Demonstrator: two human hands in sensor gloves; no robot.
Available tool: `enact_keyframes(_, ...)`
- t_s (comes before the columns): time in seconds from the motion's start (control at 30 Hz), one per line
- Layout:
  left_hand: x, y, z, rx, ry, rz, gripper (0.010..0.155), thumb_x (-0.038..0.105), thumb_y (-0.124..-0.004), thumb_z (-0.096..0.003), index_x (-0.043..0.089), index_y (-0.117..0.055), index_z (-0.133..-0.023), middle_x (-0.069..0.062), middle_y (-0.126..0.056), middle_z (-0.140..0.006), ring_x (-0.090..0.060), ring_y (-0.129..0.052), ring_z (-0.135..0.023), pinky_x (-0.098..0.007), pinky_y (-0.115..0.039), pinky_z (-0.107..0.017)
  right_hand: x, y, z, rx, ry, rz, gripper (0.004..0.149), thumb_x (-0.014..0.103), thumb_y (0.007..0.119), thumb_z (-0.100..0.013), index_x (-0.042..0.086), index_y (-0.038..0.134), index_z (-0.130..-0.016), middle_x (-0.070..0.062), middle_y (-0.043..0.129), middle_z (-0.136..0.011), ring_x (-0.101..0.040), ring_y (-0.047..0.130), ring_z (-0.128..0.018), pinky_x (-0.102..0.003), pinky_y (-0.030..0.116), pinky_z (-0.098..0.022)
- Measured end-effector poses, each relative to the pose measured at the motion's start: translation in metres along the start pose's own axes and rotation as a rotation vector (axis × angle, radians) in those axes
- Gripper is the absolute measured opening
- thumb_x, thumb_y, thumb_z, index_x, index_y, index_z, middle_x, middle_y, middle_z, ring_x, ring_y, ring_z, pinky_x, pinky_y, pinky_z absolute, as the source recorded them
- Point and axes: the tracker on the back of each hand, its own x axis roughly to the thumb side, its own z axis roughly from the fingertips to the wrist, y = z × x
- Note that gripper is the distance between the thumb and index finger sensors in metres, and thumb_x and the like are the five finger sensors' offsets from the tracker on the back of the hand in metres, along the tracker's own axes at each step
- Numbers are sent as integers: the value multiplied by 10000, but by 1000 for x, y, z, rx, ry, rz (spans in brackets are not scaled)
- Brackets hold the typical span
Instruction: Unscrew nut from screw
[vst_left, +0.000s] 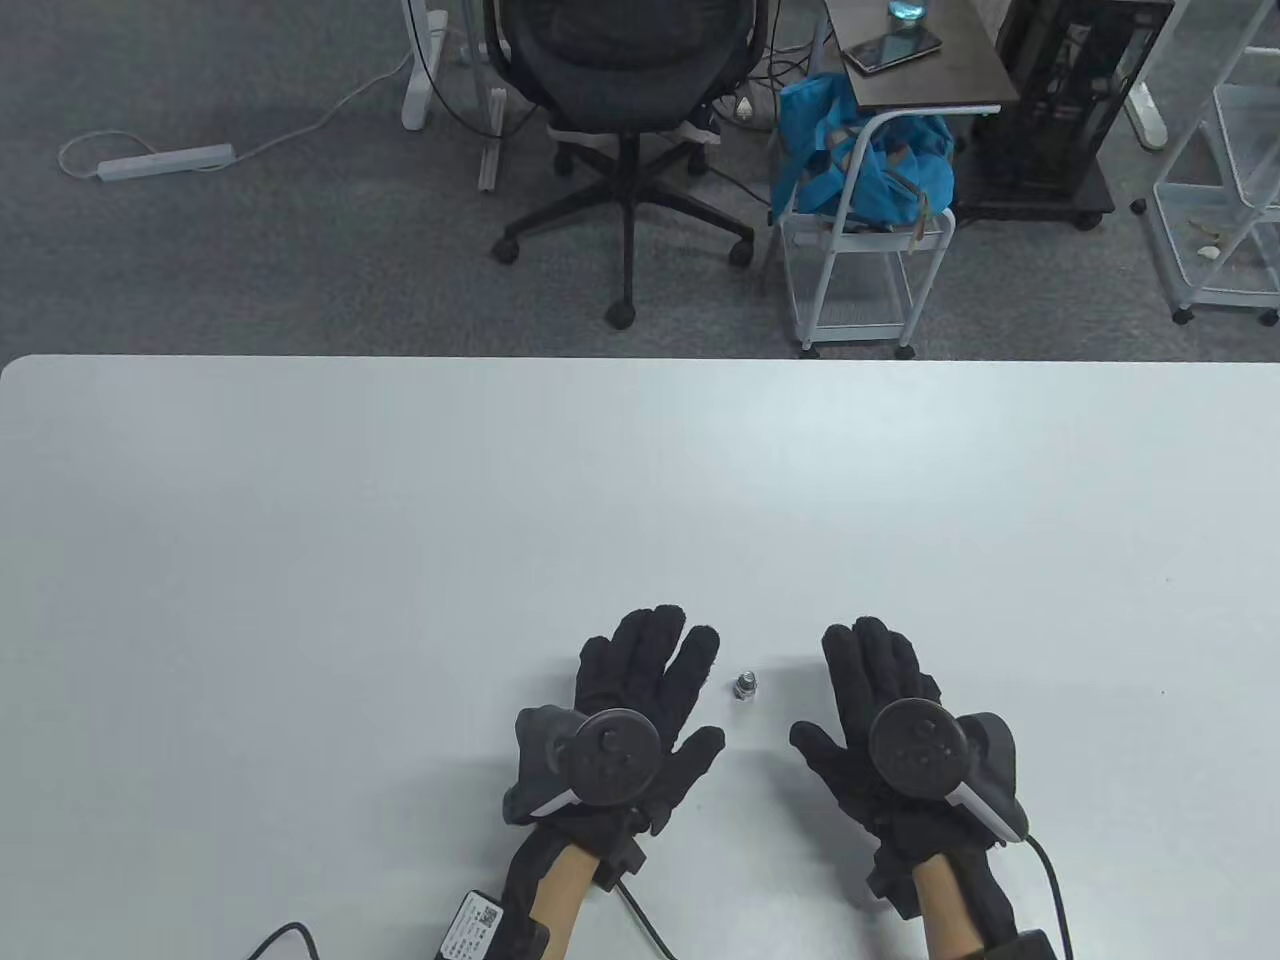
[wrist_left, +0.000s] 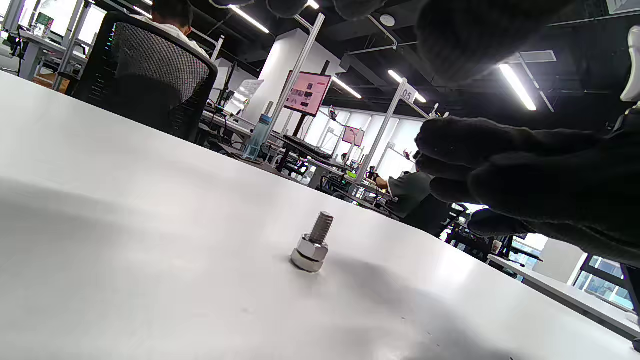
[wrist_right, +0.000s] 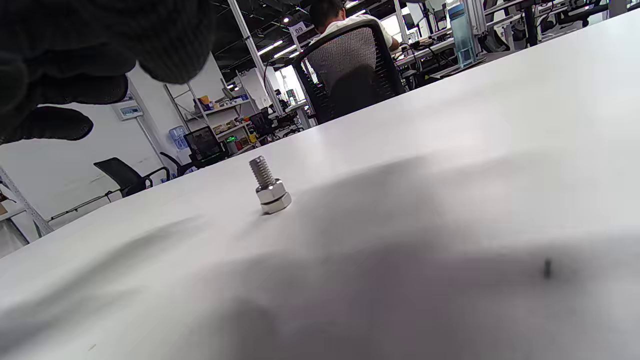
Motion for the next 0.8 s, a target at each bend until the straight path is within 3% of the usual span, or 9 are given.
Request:
enact_keyframes(0.67, 2, -2, 0, 3, -9, -10, 835, 549, -759, -497, 295, -370, -1191, -174, -342, -1259, -470, -356, -1144, -739, -343, -738, 2, 2, -1, -11, 1, 18, 925, 565, 726, -536, 145, 221, -1188, -221, 171, -1208, -546, 271, -1085, -752, 385, -690)
enact_keyframes(0.8, 3, -1, -1, 3, -9, -5, 832, 547, -760, -498, 296, -373, -1190, -171, -345, -1260, -471, -359, -1143, -739, -346, -739, 9, 1, -11, 24, 11, 76, 921, 561, 757, -523, 128, 292, -1190, -215, 263, -1214, -536, 350, -1086, -749, 422, -690)
